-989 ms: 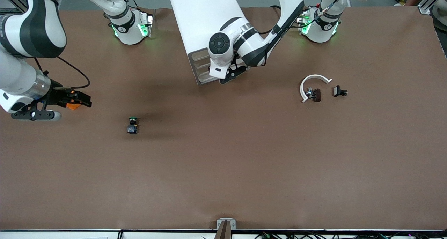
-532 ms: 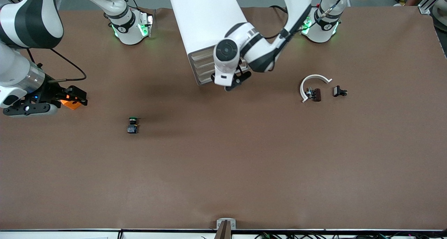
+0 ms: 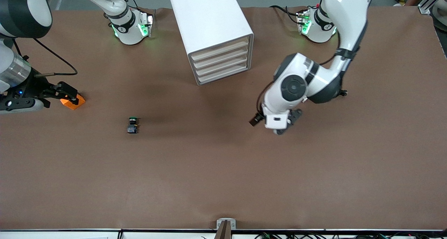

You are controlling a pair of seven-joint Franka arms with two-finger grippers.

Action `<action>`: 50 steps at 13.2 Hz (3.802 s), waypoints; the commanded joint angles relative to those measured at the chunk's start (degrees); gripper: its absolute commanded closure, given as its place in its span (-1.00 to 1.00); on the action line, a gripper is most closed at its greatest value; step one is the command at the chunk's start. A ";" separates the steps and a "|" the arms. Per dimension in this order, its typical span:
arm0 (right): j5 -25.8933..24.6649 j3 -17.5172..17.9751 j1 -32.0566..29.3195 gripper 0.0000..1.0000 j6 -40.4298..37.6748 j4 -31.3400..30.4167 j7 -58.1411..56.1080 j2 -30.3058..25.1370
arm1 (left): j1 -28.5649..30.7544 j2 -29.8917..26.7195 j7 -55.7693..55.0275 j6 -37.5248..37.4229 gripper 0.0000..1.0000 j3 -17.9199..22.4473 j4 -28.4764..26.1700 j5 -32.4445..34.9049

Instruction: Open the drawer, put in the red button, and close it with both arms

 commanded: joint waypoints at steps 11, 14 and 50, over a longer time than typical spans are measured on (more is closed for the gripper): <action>-0.99 8.91 -7.82 -1.00 -4.11 3.08 0.31 -0.49 | 24.24 -14.44 30.72 -11.50 -1.00 -1.13 5.49 2.53; -1.08 8.03 -6.50 -1.00 -7.52 5.71 2.50 -0.40 | 26.78 -15.06 38.27 -22.66 -1.00 -0.96 12.26 2.45; -3.45 7.76 -7.82 -1.00 -18.52 14.86 2.69 -0.05 | 14.84 -36.24 77.32 -35.60 -1.00 19.79 1.29 -2.66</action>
